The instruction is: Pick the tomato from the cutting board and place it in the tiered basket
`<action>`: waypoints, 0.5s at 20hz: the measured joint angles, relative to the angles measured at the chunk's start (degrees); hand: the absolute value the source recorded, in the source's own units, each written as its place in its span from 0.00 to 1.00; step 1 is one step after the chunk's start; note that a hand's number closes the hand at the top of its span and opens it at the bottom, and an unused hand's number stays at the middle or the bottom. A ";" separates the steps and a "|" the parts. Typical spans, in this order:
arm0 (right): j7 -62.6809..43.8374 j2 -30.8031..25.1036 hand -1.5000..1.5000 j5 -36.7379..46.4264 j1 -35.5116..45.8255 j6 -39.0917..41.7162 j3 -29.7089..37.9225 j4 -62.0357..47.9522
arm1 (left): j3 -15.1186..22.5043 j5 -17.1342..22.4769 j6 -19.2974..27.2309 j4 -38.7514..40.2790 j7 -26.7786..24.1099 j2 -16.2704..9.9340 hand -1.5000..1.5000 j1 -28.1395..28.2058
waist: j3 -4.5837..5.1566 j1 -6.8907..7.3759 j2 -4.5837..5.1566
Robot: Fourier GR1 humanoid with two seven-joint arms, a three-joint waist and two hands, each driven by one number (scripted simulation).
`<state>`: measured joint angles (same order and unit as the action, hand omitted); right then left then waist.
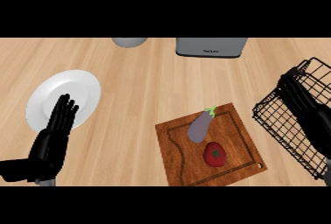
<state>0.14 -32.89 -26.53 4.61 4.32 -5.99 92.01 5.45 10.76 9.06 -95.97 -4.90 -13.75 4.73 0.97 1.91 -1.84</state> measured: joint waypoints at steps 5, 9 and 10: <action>0.74 1.37 1.00 7.48 -0.71 -11.97 2.43 5.78 | -0.96 -2.30 2.26 2.39 1.94 -1.04 0.50 3.80 | -0.55 -2.45 0.99; -0.71 2.41 0.00 12.84 -4.04 -25.55 9.28 4.73 | -1.27 -3.56 4.15 5.37 4.11 -1.12 0.50 6.67 | -0.04 -7.06 1.03; -0.83 4.53 0.00 12.98 -4.99 -29.46 10.91 4.81 | -1.32 -3.66 4.49 5.93 4.45 -0.96 0.50 7.04 | -0.14 -7.73 0.98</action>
<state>-0.69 -28.35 -13.55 -0.38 -25.14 4.92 96.82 4.14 7.10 13.55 -90.05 -0.44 -14.71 11.77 0.83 -5.82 -0.87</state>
